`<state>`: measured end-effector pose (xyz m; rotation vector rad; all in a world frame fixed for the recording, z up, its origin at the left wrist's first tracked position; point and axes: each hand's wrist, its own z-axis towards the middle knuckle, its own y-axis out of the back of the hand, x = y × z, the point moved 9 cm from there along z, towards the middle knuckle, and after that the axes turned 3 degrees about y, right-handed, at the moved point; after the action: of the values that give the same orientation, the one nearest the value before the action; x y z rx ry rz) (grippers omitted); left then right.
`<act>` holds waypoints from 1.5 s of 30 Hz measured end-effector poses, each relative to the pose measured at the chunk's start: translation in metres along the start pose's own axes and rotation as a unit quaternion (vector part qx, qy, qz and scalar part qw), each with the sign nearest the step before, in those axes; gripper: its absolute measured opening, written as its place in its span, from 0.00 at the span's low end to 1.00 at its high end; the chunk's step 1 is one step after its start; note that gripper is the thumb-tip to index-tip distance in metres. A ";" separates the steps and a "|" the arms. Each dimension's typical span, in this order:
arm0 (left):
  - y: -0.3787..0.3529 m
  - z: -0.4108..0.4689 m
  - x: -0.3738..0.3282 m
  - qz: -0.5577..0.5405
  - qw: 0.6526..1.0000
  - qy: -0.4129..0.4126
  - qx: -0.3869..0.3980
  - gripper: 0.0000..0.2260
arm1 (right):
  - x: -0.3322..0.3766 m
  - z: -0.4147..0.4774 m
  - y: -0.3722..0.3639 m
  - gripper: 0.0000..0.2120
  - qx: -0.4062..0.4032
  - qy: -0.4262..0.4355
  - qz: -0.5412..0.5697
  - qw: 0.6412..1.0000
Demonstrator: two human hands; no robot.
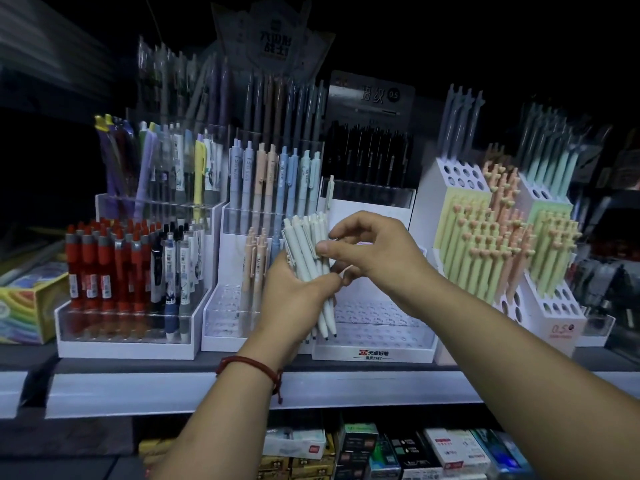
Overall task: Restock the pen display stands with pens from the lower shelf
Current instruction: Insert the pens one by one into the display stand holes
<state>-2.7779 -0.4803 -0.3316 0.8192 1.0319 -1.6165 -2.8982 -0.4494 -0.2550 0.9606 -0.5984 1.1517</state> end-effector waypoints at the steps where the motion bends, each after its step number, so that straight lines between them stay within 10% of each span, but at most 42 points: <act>1: -0.001 0.000 0.001 0.005 1.000 -0.005 -0.009 0.20 | 0.000 0.001 0.002 0.12 -0.006 0.005 -0.009 1.000; 9: -0.008 0.000 0.003 0.013 1.000 -0.017 0.022 0.19 | -0.017 -0.002 0.006 0.03 0.118 -0.092 -0.001 0.989; 21: 0.001 0.005 0.014 -0.033 0.999 0.001 0.010 0.16 | 0.009 0.052 0.081 0.06 -0.253 0.019 0.030 0.967; 45: 0.013 0.004 0.008 -0.072 0.995 -0.009 0.076 0.14 | -0.002 0.127 0.043 0.09 -0.120 0.022 -0.220 0.968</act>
<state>-2.7673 -0.4887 -0.3399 0.8451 0.9827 -1.8388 -2.9304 -0.5562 -0.1807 0.8039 -0.4464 0.6843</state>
